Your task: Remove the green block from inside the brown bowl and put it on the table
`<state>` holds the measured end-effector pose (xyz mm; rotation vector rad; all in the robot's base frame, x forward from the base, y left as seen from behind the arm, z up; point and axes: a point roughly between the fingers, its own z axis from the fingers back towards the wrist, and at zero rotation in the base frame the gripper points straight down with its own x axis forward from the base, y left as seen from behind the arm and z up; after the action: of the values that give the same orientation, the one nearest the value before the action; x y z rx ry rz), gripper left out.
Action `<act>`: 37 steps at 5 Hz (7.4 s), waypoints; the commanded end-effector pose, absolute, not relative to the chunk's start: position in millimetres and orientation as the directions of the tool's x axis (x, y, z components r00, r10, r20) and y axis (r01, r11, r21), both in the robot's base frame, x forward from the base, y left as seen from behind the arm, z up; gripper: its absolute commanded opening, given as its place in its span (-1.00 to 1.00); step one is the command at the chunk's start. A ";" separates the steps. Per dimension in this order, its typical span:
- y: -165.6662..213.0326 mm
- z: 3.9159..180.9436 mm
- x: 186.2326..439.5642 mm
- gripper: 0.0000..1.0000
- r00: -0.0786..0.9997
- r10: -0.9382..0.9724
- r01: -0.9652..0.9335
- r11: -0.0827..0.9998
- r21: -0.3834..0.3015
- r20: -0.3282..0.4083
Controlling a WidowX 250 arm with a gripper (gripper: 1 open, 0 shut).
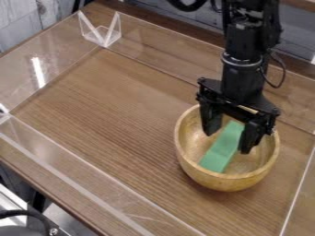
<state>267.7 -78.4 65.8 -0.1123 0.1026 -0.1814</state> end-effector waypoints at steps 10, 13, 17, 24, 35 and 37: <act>-74.5 57.2 272.0 -1.00 0.979 -0.205 0.201 0.970 -0.136 -0.015; -68.3 95.8 273.9 -1.00 0.985 -0.173 0.173 0.974 -0.148 0.012; -13.6 193.2 269.7 -1.00 0.987 -0.051 0.071 0.990 -0.125 0.153; -30.1 160.0 259.9 -1.00 0.965 -0.083 0.106 0.991 -0.080 0.250; 74.6 55.9 222.8 1.00 0.970 -0.040 0.053 0.997 -0.048 0.240; 67.7 46.6 226.7 1.00 0.971 -0.032 0.049 0.996 -0.069 0.238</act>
<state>221.4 66.6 40.5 -0.0850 -0.2095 -0.0371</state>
